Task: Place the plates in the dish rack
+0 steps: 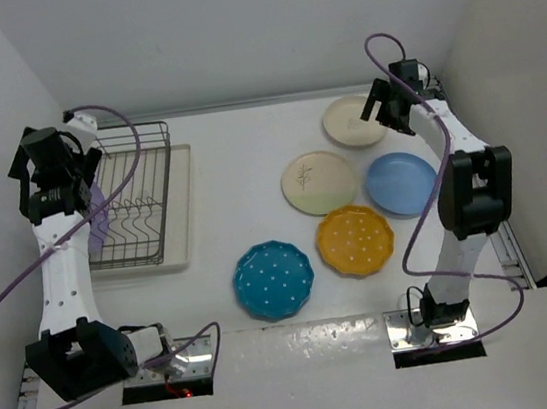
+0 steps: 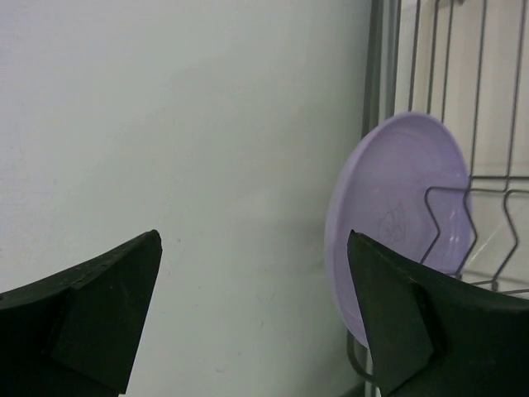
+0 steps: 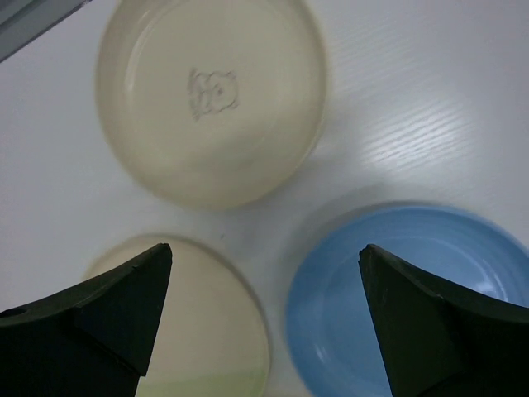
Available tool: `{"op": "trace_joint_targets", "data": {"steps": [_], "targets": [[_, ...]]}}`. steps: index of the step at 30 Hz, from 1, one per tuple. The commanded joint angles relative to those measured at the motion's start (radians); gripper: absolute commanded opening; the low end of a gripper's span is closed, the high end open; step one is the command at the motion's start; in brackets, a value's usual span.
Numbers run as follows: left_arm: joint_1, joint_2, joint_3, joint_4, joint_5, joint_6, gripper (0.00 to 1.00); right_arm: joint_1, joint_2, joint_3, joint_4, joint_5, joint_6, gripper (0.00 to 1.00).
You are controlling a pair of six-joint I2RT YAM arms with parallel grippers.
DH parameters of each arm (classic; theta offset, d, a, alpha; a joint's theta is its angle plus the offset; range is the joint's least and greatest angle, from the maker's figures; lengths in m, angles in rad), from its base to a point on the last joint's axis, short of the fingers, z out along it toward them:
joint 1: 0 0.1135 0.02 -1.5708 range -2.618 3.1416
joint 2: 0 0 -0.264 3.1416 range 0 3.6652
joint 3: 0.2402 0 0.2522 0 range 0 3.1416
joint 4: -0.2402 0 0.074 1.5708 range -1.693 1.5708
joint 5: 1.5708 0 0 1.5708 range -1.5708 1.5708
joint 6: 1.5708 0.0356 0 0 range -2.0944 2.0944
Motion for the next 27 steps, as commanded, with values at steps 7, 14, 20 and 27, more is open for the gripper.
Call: {"op": "trace_joint_targets", "data": {"steps": [7, 14, 20, 27], "targets": [[-0.009, 0.046, 0.263, -0.201, 0.167, -0.278, 0.99, -0.102, 0.38, 0.327, -0.064, 0.048, 0.098, 0.86], [-0.041, 0.101, 0.375, -0.298, 0.462, -0.371, 0.99, -0.109, 0.529, 0.404, 0.049, 0.012, 0.095, 0.74], [-0.124, 0.17, 0.375, -0.342, 0.458, -0.384, 0.86, -0.111, 0.557, 0.4, 0.169, -0.025, 0.094, 0.22], [-0.265, 0.257, 0.384, -0.392, 0.527, -0.428, 0.86, -0.091, 0.382, 0.283, 0.373, -0.088, -0.059, 0.0]]}}
